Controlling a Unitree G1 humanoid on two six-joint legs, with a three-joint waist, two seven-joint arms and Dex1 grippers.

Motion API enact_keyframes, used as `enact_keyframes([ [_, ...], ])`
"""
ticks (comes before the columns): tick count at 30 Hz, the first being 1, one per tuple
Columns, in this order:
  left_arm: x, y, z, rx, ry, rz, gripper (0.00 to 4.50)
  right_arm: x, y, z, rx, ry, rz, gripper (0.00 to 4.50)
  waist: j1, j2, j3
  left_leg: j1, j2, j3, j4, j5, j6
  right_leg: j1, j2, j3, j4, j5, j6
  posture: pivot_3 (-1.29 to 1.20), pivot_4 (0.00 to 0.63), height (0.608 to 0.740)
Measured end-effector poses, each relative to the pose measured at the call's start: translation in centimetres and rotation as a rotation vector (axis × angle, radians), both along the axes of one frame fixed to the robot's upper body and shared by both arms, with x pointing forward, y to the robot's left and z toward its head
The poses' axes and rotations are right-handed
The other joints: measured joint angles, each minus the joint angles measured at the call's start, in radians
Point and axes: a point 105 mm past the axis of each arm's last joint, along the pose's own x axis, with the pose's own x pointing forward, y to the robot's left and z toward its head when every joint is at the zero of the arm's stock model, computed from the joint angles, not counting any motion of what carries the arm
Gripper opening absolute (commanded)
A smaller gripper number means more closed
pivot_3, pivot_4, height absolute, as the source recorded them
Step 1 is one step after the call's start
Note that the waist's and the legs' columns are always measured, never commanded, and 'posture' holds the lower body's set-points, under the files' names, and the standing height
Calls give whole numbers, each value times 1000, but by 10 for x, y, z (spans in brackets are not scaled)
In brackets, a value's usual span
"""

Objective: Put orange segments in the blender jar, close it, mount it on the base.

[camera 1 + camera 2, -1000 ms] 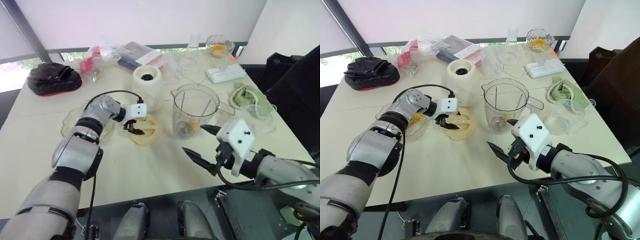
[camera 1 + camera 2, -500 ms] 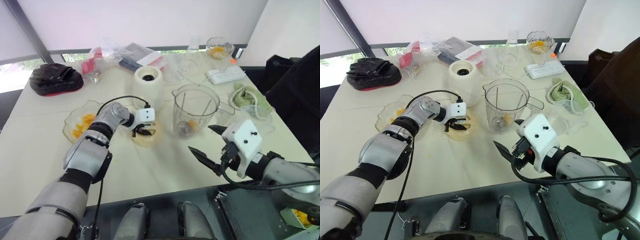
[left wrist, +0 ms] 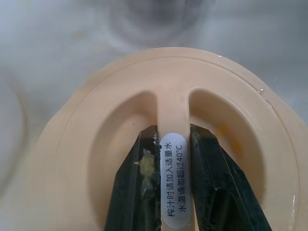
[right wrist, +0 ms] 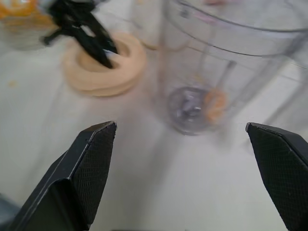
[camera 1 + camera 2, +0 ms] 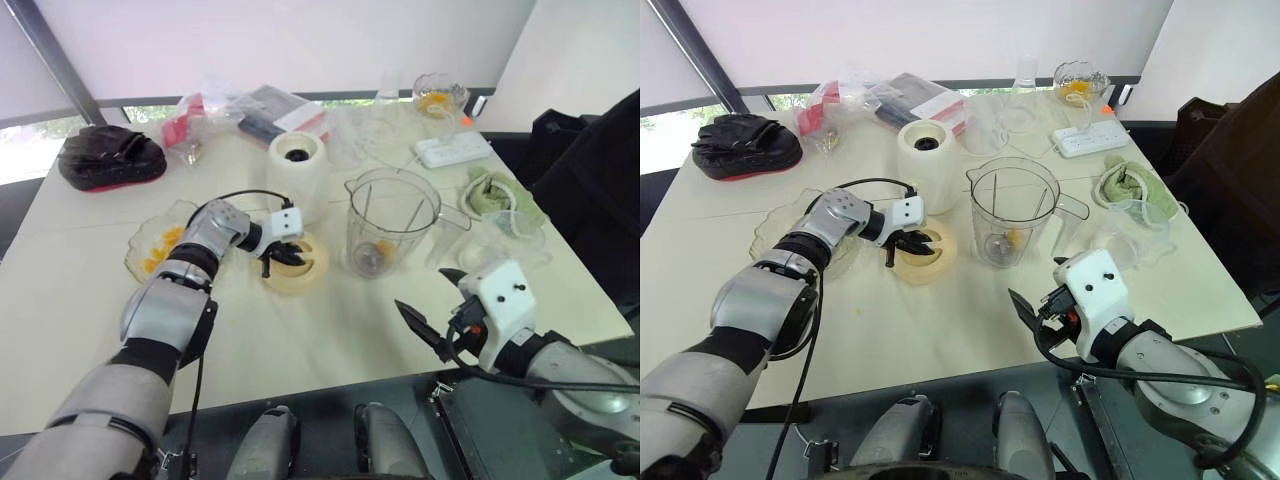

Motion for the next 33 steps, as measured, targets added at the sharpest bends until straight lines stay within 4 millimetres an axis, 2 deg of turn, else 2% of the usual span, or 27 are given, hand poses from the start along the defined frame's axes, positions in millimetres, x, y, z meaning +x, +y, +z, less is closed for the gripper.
enact_keyframes([
  [2, -1, -4, 14, -61, -20, -35, 249, 9, -10, -5, 30, -22, -97, 4500, -1, 0, 0, 0, 0, 0, 0, 0, 0, 0, 0, 0, 0, 0, 0, 0, 150, 740],
  [7, -5, -8, 32, -117, -59, -107, 249, 27, -27, -11, 89, -58, -251, 4500, -2, 0, 0, 0, 0, 0, -1, 0, 0, -1, 1, 0, 1, 0, 0, 0, 150, 740],
  [17, -13, 3, 36, -155, -95, -106, 249, 66, -44, -17, 178, -108, -412, 4500, -2, 1, 0, 1, 0, 0, -1, 0, 0, -1, 1, 1, 2, 0, 0, 0, 150, 740],
  [26, -14, 8, 48, -179, -131, -82, 249, 87, -48, -24, 184, -114, -436, 4500, -8, 1, 0, 1, 0, 0, -1, 0, 0, -3, 1, 1, 3, 0, 0, 0, 150, 740],
  [30, -16, 12, 58, -202, -158, -63, 249, 94, -45, -29, 208, -104, -449, 4500, -10, 2, 0, 1, 0, 0, -1, 0, 0, -3, 0, 1, 3, 0, 0, 0, 150, 740],
  [33, -17, 17, 58, -196, -159, -41, 249, 98, -41, -30, 226, -106, -453, 4500, -10, 2, 0, 1, 0, 0, -1, 0, 0, -3, 1, 1, 3, 0, 0, 0, 150, 740],
])
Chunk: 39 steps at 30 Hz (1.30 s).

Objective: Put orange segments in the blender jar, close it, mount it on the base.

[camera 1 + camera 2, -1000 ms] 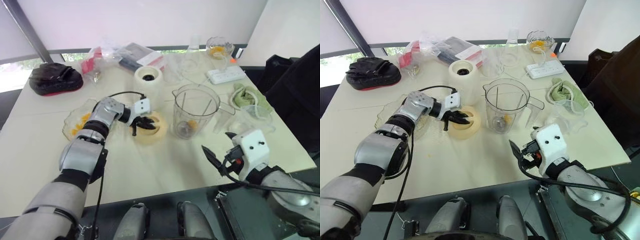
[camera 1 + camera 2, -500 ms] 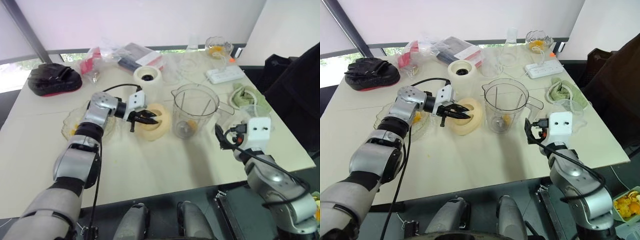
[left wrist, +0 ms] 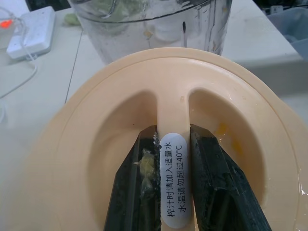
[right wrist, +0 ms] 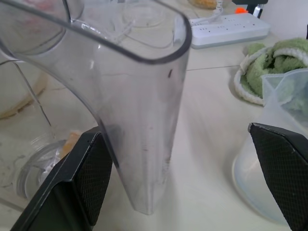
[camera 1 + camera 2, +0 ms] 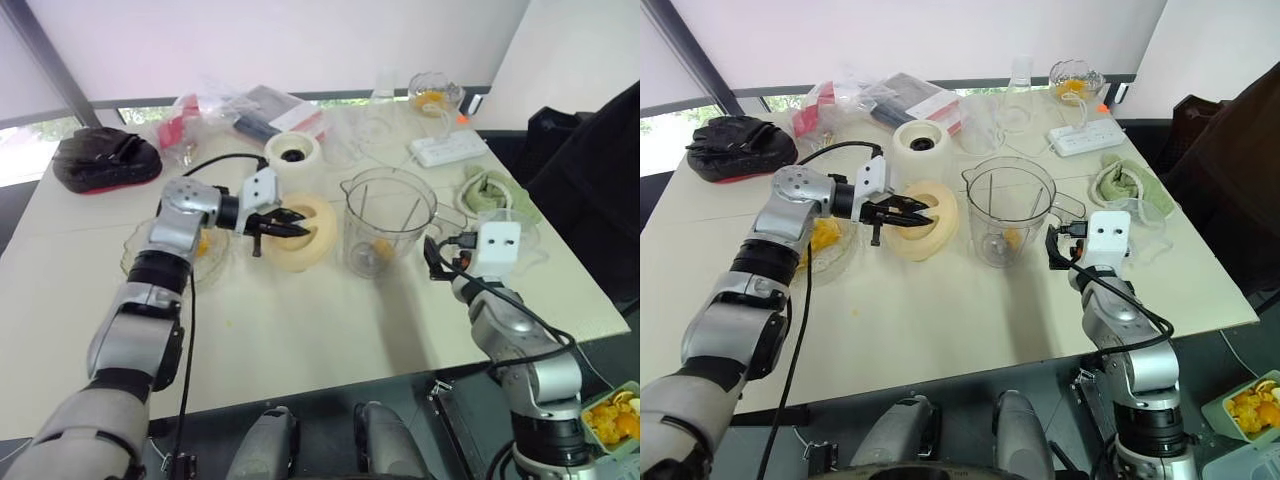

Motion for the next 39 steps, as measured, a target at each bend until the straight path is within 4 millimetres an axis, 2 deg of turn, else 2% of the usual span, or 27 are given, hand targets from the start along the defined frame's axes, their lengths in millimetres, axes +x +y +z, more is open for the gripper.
enact_keyframes([
  [4, -2, 7, -4, 8, 4, 25, 249, 8, 5, 0, 12, -13, -8, 4500, -2, 0, 0, 0, 0, 0, 0, 0, 0, -1, 0, 0, 1, 0, 0, 0, 150, 740],
  [5, -3, 8, -4, 8, 3, 27, 249, 9, 6, 0, 14, -14, -13, 4094, -3, 0, 0, 0, 0, 0, 0, 0, 0, -1, 0, 0, 1, 0, 0, 0, 150, 740],
  [6, -4, 8, -3, 4, 3, 29, 249, 10, 6, -1, 14, -15, -16, 3950, -3, 0, 0, 0, 0, 0, 0, 0, 0, -1, 0, 0, 1, 0, 0, 0, 150, 740],
  [8, -5, 11, 1, 3, -6, 33, 249, 13, 8, 0, 15, -23, -15, 3174, -6, 1, 0, 0, 0, 0, 0, 0, 0, -1, 0, 0, 2, 0, 0, 0, 150, 740],
  [12, -1, 26, 12, -22, 3, 108, 249, 15, 19, 1, 35, -41, 19, 1031, -17, 1, 0, 0, 0, 0, 0, 0, 0, -4, 0, 0, 6, 0, 0, 0, 150, 740],
  [16, 0, 43, 32, -37, 3, 152, 249, 17, 22, 2, 31, -52, 20, 1001, -19, 1, 1, -1, 0, 0, 0, 0, -1, -6, 0, 1, 8, 0, 0, 0, 150, 740],
  [18, 1, 47, 53, -41, -13, 144, 249, 19, 25, 2, 35, -53, 22, 1001, -18, 0, 1, -1, 0, 0, 0, 0, -1, -6, 0, 1, 8, 0, 0, 0, 150, 740],
  [20, 3, 50, 85, -37, -55, 117, 249, 22, 28, 2, 38, -54, 32, 1001, -18, 0, 1, -1, -1, 0, 0, 0, -1, -5, 0, 0, 9, 0, 0, 0, 150, 740],
  [23, 4, 39, 129, -49, -120, 42, 249, 28, 36, 3, 50, -54, 57, 1001, -21, 0, 1, 0, -1, 1, -1, 0, -1, -5, 0, 0, 9, 0, 0, 0, 150, 740],
  [26, 4, 18, 153, -41, -126, -51, 249, 35, 52, 3, 70, -50, 98, 1001, -24, 1, 1, -1, -1, 1, -1, 0, -1, -6, 0, 0, 9, 0, 0, 0, 150, 740],
  [29, 5, -2, 160, -34, -102, -105, 249, 38, 72, 5, 88, -50, 159, 1001, -31, 3, 2, -3, -1, 1, -2, 0, -1, -9, 0, 1, 11, 0, 0, 0, 150, 740],
  [32, 6, -19, 157, -10, -85, -141, 249, 40, 86, 8, 76, -54, 213, 1001, -40, 3, 2, -12, -1, 0, 1, 2, -3, -16, 0, 0, 11, 0, 0, 0, 150, 740],
  [33, 6, -24, 154, 1, -74, -152, 249, 40, 88, 9, 66, -56, 224, 1001, -41, 3, 2, -14, -1, 0, 1, 4, -7, -18, 0, 0, 12, 0, 0, 0, 150, 740],
  [39, 6, -51, 131, 115, -54, -217, 249, 40, 103, 12, 2, -48, 313, 1001, -48, 3, 2, -15, -1, 0, 0, 4, -7, -20, 0, 0, 11, 0, 0, 0, 150, 740],
])
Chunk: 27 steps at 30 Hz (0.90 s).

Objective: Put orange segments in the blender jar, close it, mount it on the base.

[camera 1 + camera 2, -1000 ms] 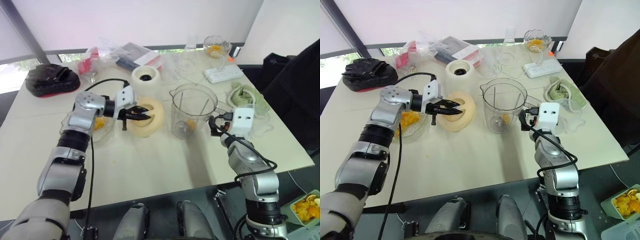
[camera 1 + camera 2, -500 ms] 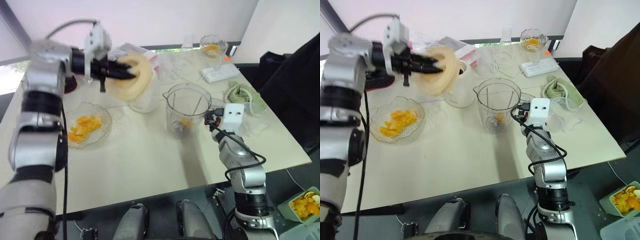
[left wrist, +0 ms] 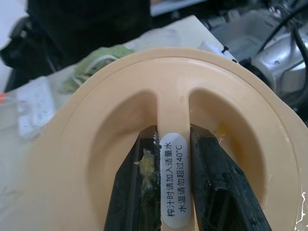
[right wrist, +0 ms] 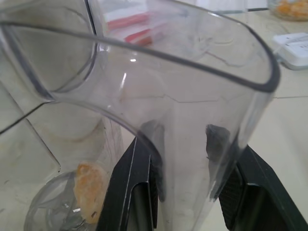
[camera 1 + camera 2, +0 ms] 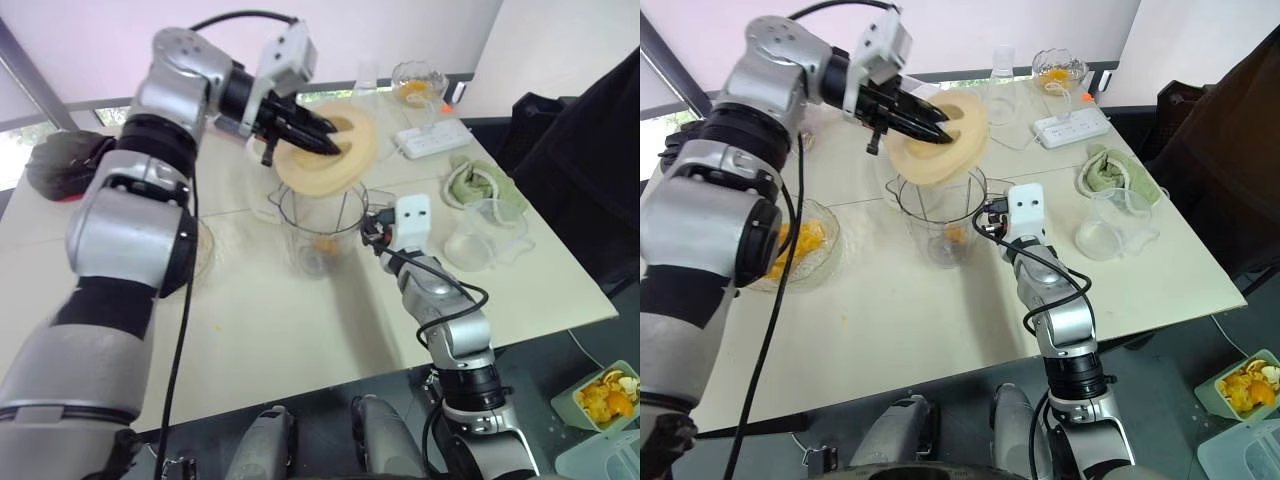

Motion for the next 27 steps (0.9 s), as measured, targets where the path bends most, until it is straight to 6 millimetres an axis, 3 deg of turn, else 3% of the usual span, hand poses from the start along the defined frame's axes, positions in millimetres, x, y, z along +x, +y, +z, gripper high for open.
enact_keyframes([
  [11, 1, -4, -31, 172, 6, -23, 249, -1, 1, 3, -52, 6, 44, 1001, 0, 0, 0, 0, 0, 0, 0, -2, 4, 0, 0, 0, 0, 0, 0, 0, 150, 740],
  [27, -9, 2, -43, 227, 2, -92, 249, -1, 0, 3, -65, 7, 44, 1001, 1, 1, -1, 0, 0, 0, 1, -2, 4, 0, 0, 0, 1, 0, 0, 0, 150, 740],
])
